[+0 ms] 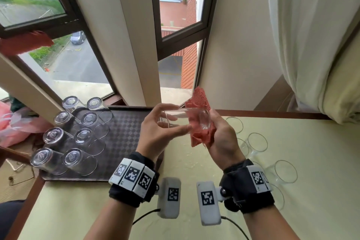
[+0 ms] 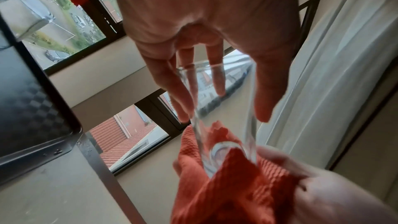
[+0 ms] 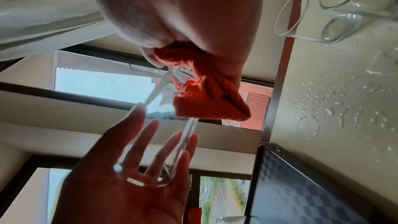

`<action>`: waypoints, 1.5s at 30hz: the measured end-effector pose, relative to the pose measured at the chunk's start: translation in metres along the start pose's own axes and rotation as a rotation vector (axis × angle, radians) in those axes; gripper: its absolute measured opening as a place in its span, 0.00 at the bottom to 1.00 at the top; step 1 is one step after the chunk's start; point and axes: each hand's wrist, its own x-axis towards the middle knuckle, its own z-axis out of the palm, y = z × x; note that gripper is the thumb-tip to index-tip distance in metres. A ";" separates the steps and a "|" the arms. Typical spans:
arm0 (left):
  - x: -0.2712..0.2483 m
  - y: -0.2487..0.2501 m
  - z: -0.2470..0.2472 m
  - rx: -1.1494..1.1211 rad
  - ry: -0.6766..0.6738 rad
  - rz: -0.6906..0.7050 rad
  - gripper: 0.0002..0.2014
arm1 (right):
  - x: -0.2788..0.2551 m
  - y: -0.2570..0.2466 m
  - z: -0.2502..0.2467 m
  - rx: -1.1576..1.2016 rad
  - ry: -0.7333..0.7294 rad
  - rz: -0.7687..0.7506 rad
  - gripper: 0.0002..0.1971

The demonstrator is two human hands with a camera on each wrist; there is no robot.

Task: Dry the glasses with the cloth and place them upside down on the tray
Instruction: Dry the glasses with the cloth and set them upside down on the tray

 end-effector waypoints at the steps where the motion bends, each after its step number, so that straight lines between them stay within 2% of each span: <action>1: 0.003 0.002 -0.002 0.032 0.015 0.006 0.39 | -0.002 0.000 0.002 0.003 0.001 0.003 0.22; 4: 0.009 0.011 -0.011 0.133 -0.094 -0.025 0.34 | -0.004 -0.002 0.007 0.014 0.019 0.041 0.23; 6: 0.009 0.017 -0.014 0.100 -0.176 -0.037 0.31 | -0.004 -0.007 0.009 0.007 0.025 0.038 0.25; 9: 0.009 0.019 -0.015 0.090 -0.090 0.004 0.35 | -0.007 -0.012 0.013 -0.058 -0.001 -0.028 0.24; 11: 0.011 0.021 -0.017 0.143 -0.047 0.024 0.33 | -0.009 -0.015 0.016 -0.086 -0.021 -0.037 0.23; 15: 0.009 0.025 -0.018 0.138 -0.150 -0.005 0.30 | -0.004 -0.021 0.018 -0.046 0.003 0.017 0.28; 19: 0.004 0.020 -0.015 0.068 -0.059 0.015 0.34 | -0.010 -0.022 0.023 -0.065 0.001 0.005 0.27; 24: 0.000 0.024 -0.016 0.001 -0.099 -0.015 0.33 | -0.011 -0.023 0.023 -0.006 0.010 0.024 0.25; 28: -0.003 0.021 -0.015 -0.094 0.029 -0.024 0.34 | -0.016 -0.022 0.027 -0.030 -0.039 -0.014 0.23; 30: -0.001 0.022 -0.019 -0.067 0.003 -0.031 0.35 | -0.018 -0.023 0.025 -0.033 -0.049 -0.001 0.21; 33: -0.002 0.028 -0.019 -0.032 -0.147 -0.047 0.34 | -0.017 -0.028 0.023 -0.042 -0.034 0.041 0.24; 36: -0.003 0.027 -0.017 -0.028 -0.075 -0.023 0.35 | -0.018 -0.027 0.025 -0.040 -0.030 0.027 0.26; 38: 0.000 0.027 -0.019 0.102 -0.020 0.048 0.33 | -0.021 -0.023 0.026 -0.046 -0.016 0.030 0.28; 40: 0.005 0.030 -0.024 0.255 -0.072 0.106 0.31 | -0.021 -0.022 0.026 -0.040 -0.008 0.059 0.28; 42: 0.006 0.032 -0.024 0.277 -0.136 0.109 0.31 | -0.018 -0.024 0.027 -0.026 0.006 0.077 0.27; 45: 0.006 0.027 -0.022 0.245 -0.053 0.107 0.32 | -0.014 -0.025 0.031 -0.019 0.024 0.052 0.30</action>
